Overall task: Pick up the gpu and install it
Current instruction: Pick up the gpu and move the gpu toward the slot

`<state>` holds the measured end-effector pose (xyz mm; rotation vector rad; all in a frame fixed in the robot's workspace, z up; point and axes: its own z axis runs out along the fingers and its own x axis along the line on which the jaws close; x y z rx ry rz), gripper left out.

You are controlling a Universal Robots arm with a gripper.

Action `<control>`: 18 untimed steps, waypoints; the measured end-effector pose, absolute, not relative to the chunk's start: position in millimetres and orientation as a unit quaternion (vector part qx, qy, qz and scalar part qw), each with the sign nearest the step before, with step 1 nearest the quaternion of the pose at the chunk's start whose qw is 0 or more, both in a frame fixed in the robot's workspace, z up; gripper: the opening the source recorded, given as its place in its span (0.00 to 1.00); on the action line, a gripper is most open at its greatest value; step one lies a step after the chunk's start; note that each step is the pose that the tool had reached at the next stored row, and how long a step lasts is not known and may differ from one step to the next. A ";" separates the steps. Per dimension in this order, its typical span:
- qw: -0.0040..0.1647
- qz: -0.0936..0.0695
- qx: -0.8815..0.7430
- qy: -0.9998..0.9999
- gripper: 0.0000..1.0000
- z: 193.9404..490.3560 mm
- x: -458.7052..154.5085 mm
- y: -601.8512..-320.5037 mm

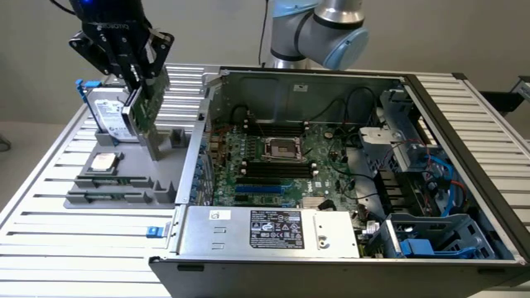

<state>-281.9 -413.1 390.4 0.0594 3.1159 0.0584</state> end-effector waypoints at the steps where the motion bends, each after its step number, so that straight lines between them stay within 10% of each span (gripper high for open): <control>1: 0.012 0.019 0.019 1.000 0.27 394.9 -281.6 -413.7; 18: -0.007 0.018 0.015 1.000 0.27 445.3 -237.9 -416.7</control>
